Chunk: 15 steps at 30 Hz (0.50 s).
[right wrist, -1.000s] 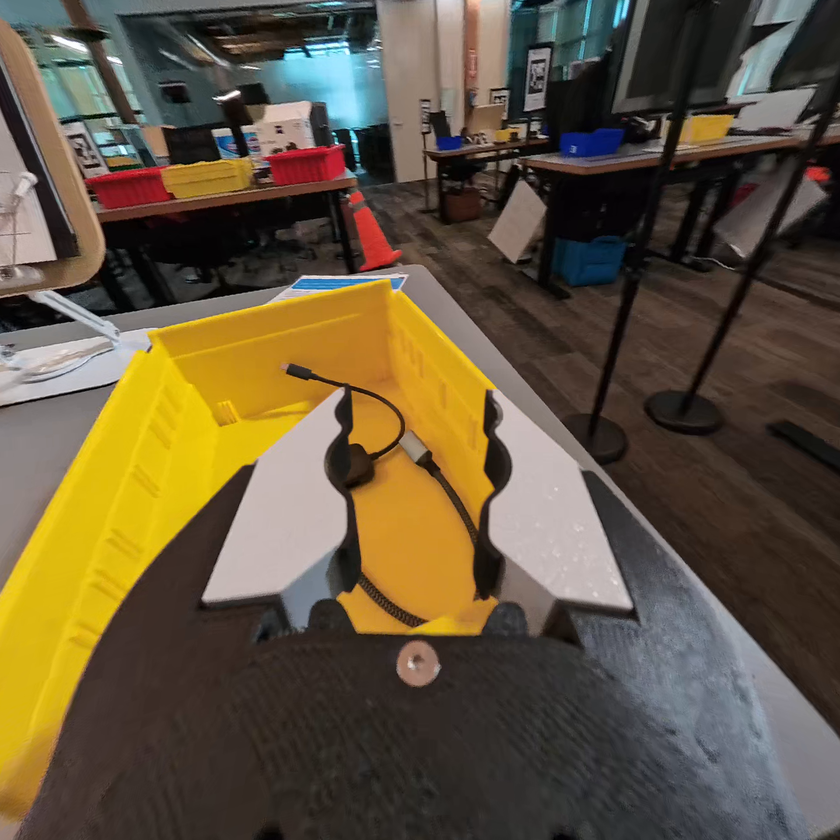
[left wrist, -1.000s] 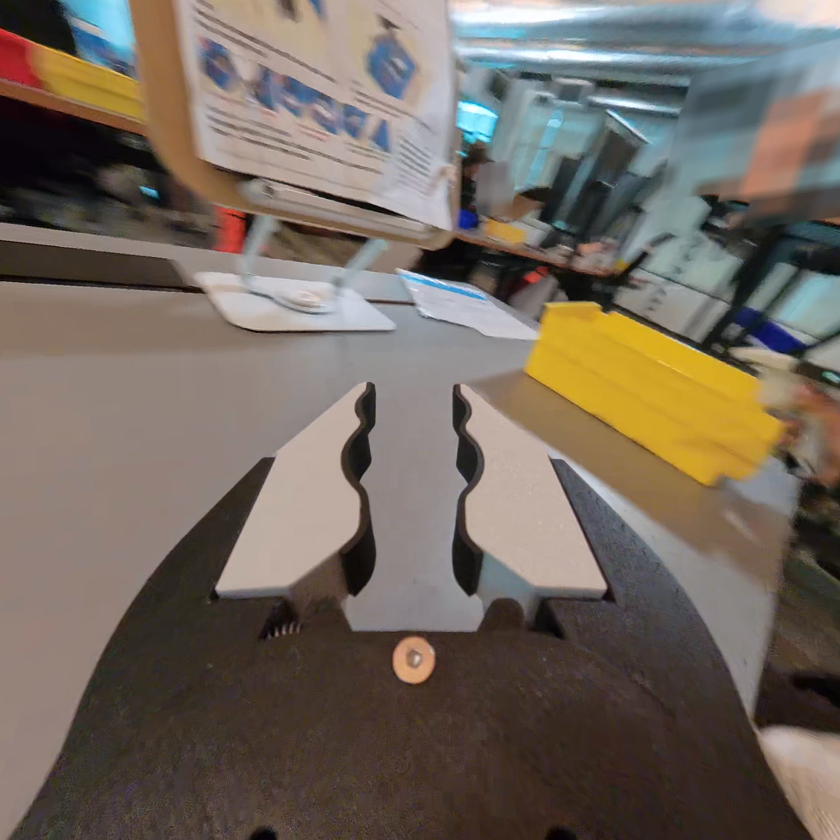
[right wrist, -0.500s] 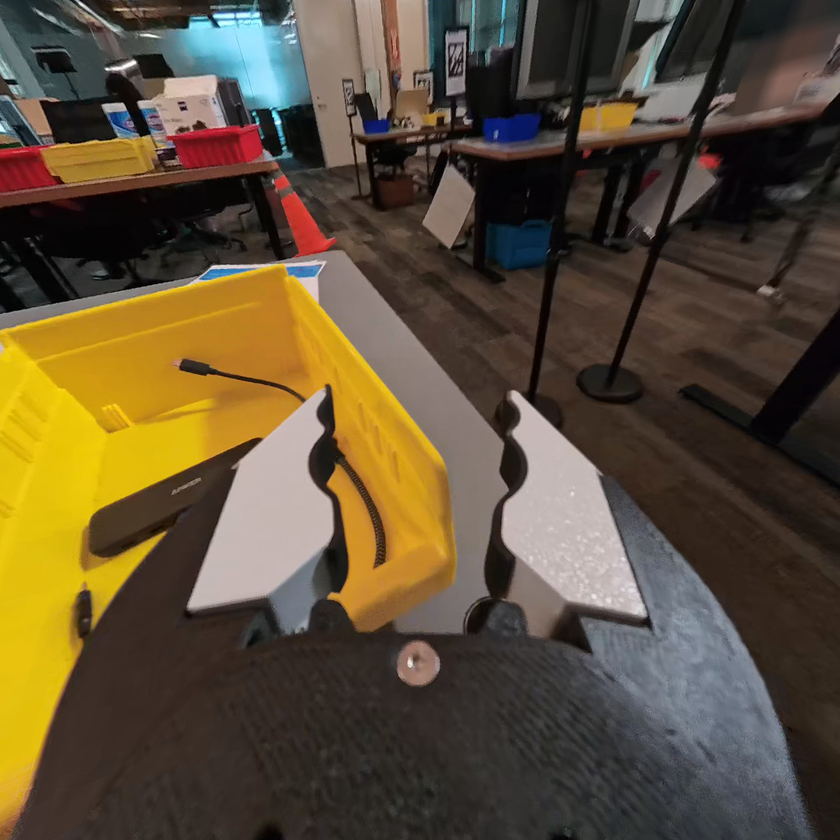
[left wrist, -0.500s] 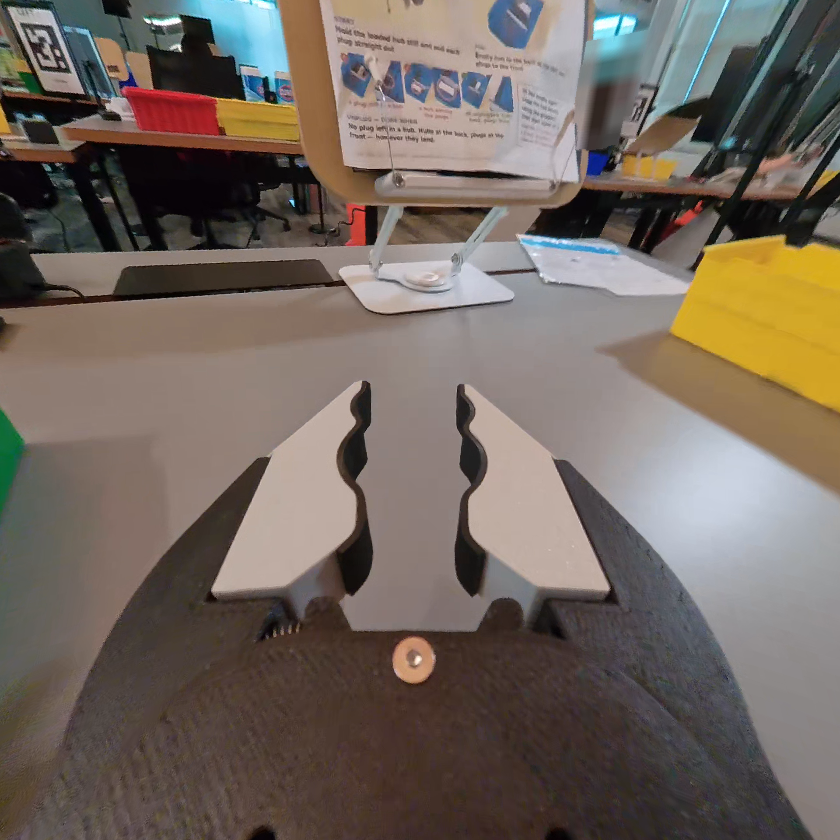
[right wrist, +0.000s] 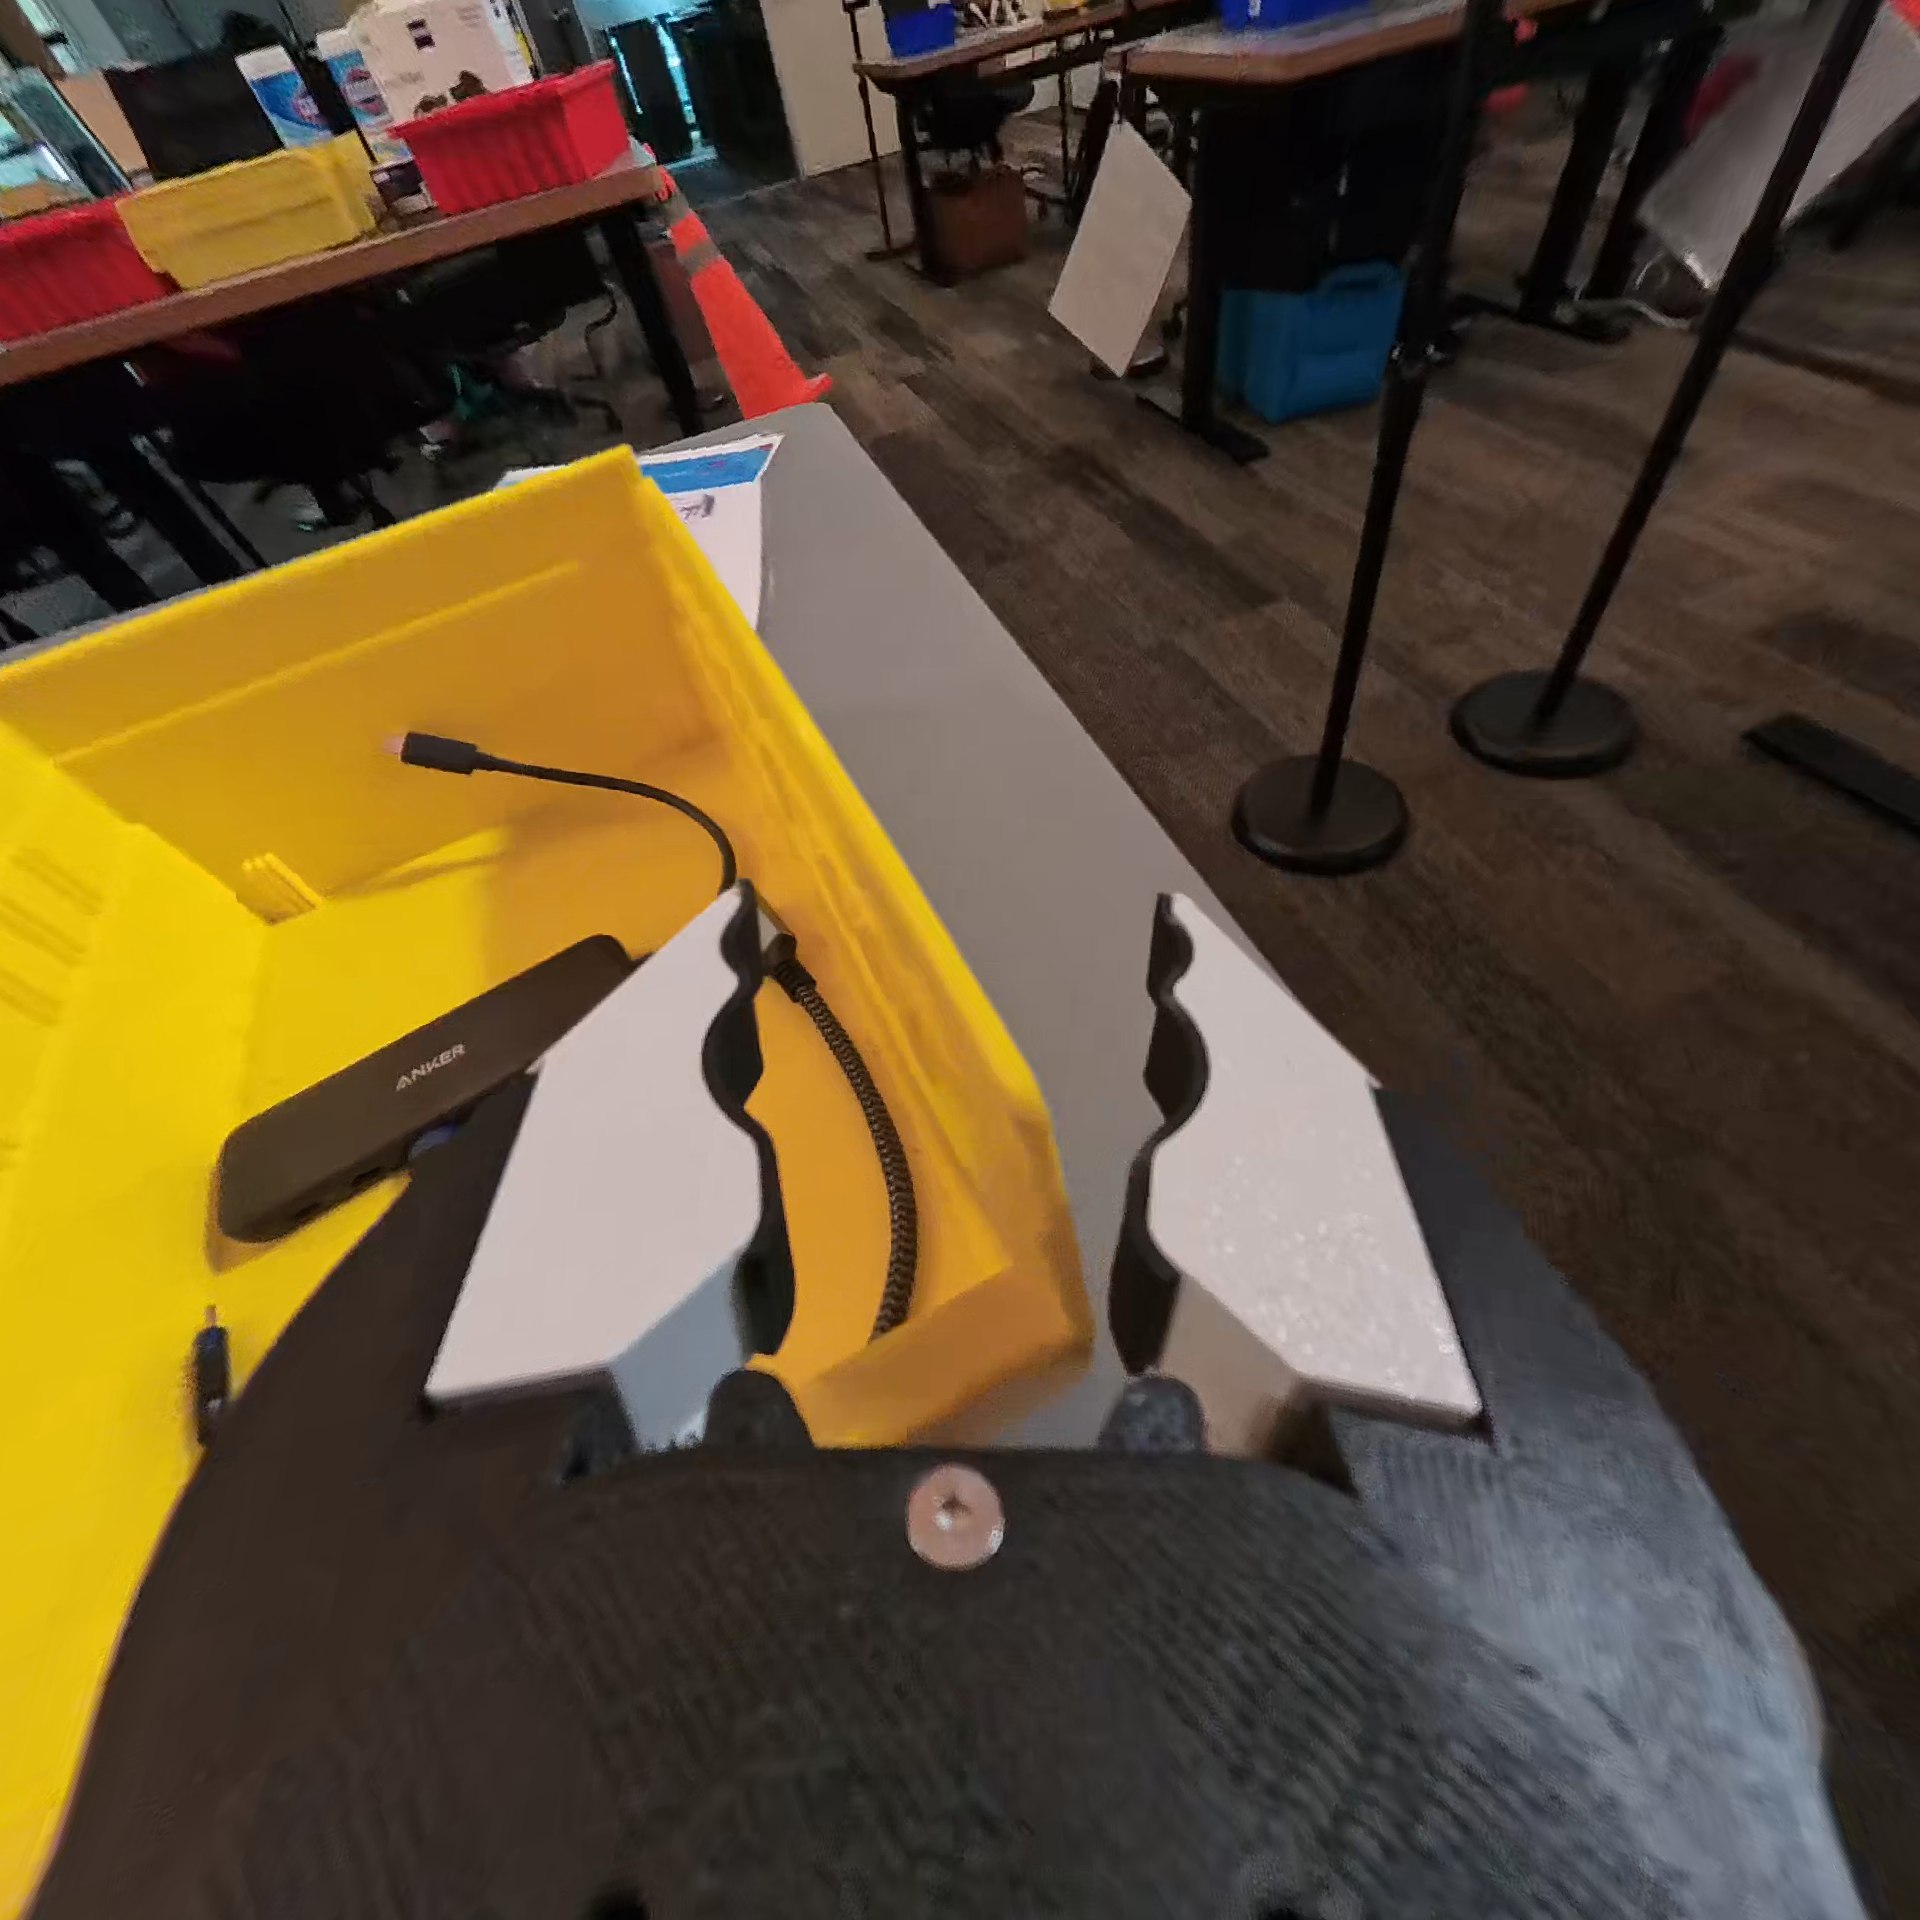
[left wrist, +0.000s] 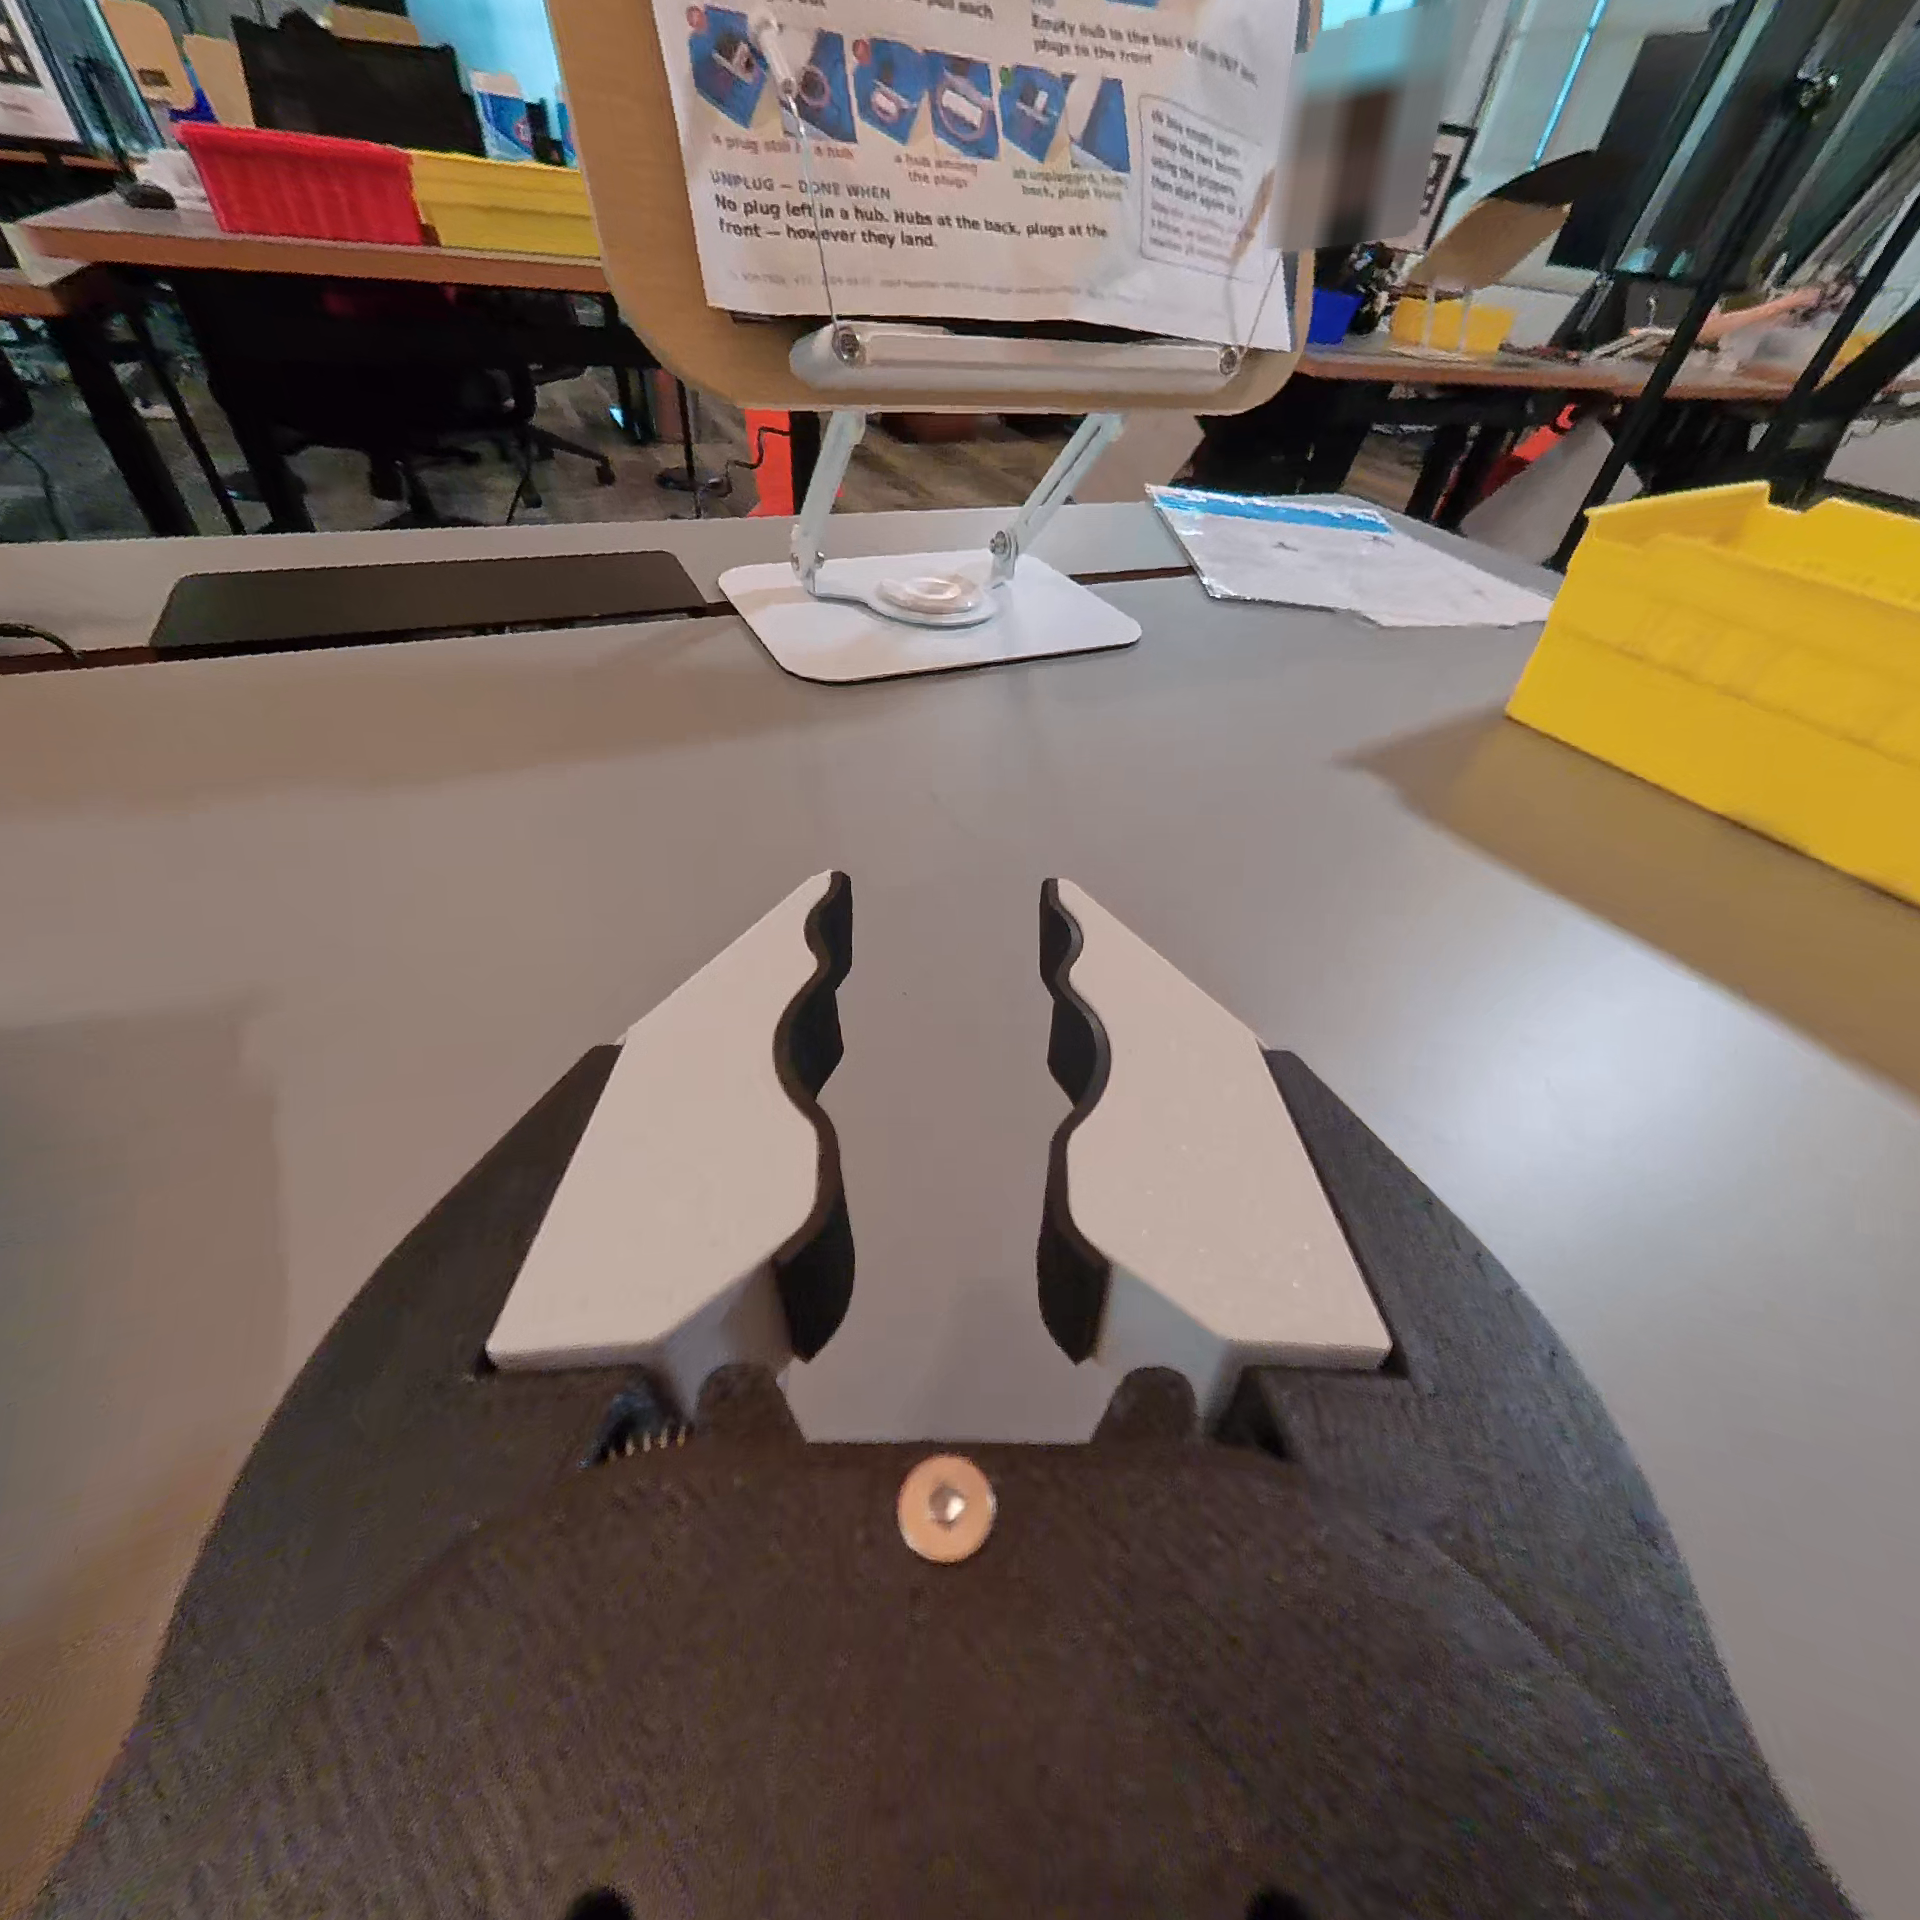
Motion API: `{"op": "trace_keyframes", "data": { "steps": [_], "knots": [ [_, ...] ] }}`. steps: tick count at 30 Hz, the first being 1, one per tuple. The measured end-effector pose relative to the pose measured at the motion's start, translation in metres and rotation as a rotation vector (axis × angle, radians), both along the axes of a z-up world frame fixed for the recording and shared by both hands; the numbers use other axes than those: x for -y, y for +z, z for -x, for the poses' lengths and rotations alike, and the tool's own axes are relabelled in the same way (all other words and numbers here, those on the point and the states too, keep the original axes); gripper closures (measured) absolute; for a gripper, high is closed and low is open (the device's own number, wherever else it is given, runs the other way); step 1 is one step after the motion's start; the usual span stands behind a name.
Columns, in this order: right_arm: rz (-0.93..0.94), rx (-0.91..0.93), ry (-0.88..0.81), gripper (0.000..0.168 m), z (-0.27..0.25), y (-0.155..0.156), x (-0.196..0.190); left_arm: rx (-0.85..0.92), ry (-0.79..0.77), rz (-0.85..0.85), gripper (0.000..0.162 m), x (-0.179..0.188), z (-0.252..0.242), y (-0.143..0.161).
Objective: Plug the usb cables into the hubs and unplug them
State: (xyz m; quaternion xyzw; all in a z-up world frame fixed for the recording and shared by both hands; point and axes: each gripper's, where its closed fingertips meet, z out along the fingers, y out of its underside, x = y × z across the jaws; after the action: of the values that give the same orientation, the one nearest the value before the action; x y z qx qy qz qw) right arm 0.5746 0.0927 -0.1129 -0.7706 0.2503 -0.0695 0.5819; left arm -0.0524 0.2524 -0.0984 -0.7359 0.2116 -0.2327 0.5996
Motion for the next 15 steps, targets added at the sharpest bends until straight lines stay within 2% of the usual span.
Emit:
{"op": "trace_keyframes", "data": {
  "steps": [4, 8, 15],
  "knots": [
    [0.041, -0.106, 0.052, 0.108, 0.01, -0.015, 0.001, -0.008, 0.007, -0.048, 0.13, 0.01, 0.005, 0.007],
    [0.054, -0.065, 0.052, 0.116, 0.011, -0.013, 0.002, 0.038, 0.013, -0.036, 0.13, 0.01, 0.011, 0.01],
    [0.058, -0.118, 0.035, 0.112, 0.002, -0.027, -0.004, 0.065, -0.002, 0.008, 0.131, 0.0, 0.006, 0.002]
  ]
}}
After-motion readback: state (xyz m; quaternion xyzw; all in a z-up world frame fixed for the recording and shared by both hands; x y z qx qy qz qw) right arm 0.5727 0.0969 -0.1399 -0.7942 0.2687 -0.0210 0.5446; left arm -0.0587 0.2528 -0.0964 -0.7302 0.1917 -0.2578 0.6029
